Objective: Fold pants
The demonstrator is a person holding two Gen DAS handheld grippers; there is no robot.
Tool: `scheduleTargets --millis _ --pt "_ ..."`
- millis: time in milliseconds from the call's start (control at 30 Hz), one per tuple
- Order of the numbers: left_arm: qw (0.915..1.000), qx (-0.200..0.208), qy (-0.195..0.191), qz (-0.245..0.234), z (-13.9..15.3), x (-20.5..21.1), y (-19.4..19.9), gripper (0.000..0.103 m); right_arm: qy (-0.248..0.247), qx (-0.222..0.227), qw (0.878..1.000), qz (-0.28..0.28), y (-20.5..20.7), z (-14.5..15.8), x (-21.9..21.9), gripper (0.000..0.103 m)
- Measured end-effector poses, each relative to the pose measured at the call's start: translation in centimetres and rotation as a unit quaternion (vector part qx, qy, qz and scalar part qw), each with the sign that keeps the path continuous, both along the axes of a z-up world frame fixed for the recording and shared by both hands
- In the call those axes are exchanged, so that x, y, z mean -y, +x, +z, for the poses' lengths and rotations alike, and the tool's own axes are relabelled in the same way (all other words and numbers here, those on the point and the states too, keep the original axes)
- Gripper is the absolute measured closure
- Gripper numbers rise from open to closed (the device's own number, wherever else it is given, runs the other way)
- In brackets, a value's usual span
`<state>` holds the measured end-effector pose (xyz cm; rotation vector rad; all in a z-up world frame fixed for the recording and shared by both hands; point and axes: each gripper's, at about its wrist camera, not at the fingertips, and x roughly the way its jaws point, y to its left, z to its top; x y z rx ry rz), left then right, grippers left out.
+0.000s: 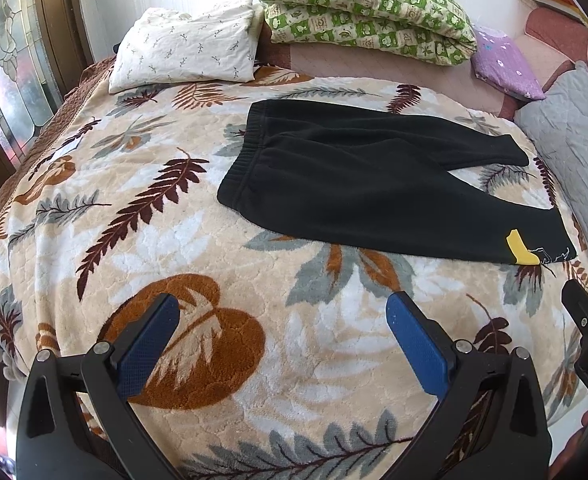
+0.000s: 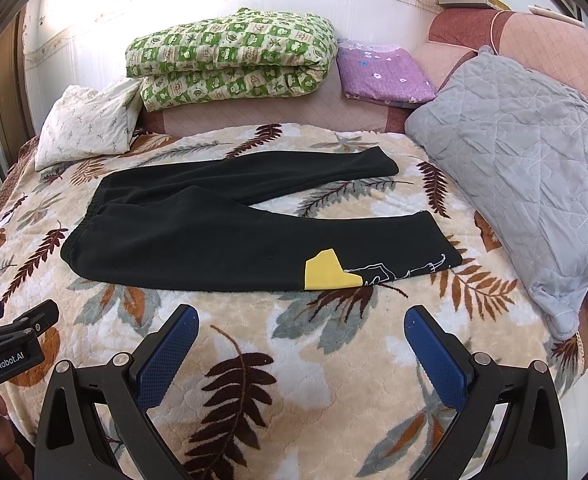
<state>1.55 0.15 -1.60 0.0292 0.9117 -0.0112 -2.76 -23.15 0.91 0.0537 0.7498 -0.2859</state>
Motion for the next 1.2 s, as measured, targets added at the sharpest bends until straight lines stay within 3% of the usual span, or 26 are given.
scheduleTargets --millis 800,967,1067,1200 --pt "0.9999 -0.005 0.011 -0.009 0.2 1.4 3.3 0.0 0.018 -0.015 1.0 0.008 1.9 -0.5 2.1 0.0" --pt "0.999 -0.026 0.033 -0.017 0.6 1.2 7.1 0.0 0.03 -0.027 0.998 0.038 4.0 0.2 3.5 0.0" --pt "0.9971 -0.058 0.043 -0.027 1.1 0.2 11.0 0.0 0.024 -0.028 0.998 0.053 5.7 1.3 5.2 0.0" --pt "0.9949 -0.096 0.022 -0.019 1.7 -2.1 16.9 0.0 -0.01 -0.024 0.998 0.05 8.6 3.2 8.7 0.0"
